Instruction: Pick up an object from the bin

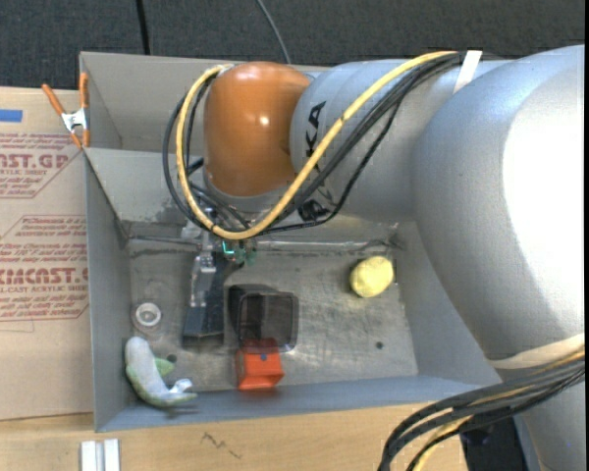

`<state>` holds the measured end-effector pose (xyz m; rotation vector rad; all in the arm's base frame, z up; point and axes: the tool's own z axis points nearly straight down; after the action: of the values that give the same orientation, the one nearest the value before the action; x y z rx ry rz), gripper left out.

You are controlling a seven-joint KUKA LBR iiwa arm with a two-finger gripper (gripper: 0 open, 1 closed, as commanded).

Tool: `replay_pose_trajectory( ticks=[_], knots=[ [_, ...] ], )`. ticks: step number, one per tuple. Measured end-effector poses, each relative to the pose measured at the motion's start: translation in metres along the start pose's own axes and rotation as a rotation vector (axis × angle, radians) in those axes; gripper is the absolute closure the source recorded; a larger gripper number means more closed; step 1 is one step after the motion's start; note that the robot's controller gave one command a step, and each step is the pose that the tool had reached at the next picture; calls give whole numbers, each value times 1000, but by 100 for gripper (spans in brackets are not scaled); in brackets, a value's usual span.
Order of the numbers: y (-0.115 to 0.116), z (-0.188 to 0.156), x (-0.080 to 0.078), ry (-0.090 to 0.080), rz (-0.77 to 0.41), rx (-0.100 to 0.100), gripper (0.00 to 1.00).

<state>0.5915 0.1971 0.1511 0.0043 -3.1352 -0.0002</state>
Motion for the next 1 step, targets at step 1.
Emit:
replay_pose_trajectory(
  ticks=[1],
  knots=[
    [-1,-5,-2,-8,2,-1,100]
  ],
)
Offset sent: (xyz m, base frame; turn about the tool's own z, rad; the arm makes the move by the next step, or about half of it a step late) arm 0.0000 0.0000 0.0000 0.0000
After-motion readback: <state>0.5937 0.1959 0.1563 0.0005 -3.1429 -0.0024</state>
